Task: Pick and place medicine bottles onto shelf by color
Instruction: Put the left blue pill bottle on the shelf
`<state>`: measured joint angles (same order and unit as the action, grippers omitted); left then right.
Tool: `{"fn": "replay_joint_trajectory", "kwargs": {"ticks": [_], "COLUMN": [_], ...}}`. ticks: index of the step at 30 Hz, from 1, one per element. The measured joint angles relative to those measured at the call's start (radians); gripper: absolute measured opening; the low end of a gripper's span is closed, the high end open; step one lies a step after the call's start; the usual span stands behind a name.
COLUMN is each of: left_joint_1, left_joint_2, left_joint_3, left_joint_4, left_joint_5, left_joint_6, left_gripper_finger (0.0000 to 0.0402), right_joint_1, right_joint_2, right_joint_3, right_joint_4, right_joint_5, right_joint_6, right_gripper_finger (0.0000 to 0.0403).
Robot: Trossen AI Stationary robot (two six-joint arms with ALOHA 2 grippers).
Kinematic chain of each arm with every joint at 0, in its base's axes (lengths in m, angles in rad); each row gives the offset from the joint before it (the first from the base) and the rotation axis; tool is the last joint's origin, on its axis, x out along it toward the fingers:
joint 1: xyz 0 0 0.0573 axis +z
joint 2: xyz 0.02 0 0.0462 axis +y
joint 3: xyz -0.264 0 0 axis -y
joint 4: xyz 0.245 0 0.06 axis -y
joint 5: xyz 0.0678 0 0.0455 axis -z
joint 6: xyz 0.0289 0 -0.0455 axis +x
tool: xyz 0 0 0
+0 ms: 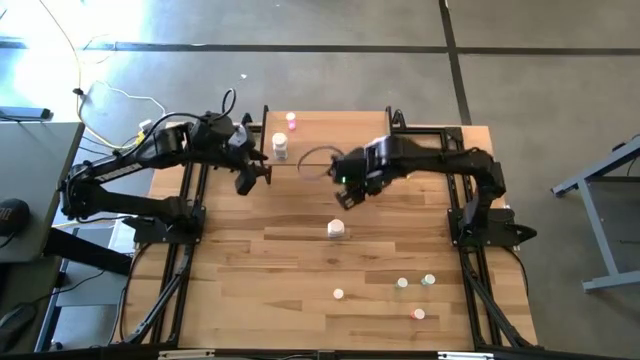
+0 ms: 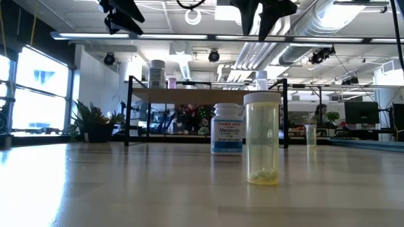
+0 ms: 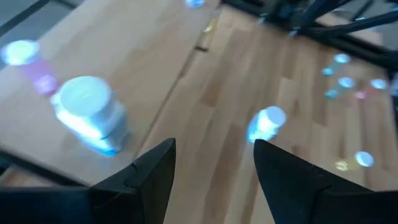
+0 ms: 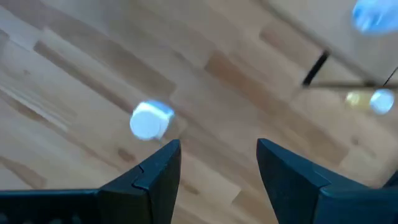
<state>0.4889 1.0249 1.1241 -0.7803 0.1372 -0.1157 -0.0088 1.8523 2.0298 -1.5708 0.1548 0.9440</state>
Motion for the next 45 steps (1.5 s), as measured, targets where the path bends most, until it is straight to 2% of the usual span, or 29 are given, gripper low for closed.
{"fn": "replay_joint_trajectory", "kwargs": {"ticks": [7,10,19,23,35,45], "left_joint_1": [0.0,0.0,0.0,0.0,0.001,0.0], "left_joint_2": [-0.058,-0.061,-0.061,-0.061,-0.06,-0.06], "left_joint_3": [-0.146,-0.169,-0.19,-0.19,-0.19,-0.19], "left_joint_4": [0.173,0.185,0.215,0.25,0.286,0.285], "left_joint_5": [0.191,0.231,0.238,0.238,0.234,0.234], "left_joint_6": [0.047,0.068,0.11,0.113,0.072,0.03], "left_gripper_finger": [0.0206,0.0206,0.0207,0.0207,0.0207,0.0207], "right_joint_1": [0.129,0.18,0.307,0.359,0.527,0.6], "right_joint_2": [0.0,0.0,-0.001,-0.033,-0.175,-0.179], "right_joint_3": [-0.118,-0.16,-0.289,-0.36,-0.628,-0.755], "right_joint_4": [0.0,0.0,0.011,0.069,0.295,0.428], "right_joint_5": [-0.086,-0.119,-0.242,-0.285,-0.269,-0.245], "right_joint_6": [0.212,0.294,0.442,0.483,0.66,0.685], "right_gripper_finger": [0.0201,0.0201,0.0201,0.0201,0.0201,0.0201]}}
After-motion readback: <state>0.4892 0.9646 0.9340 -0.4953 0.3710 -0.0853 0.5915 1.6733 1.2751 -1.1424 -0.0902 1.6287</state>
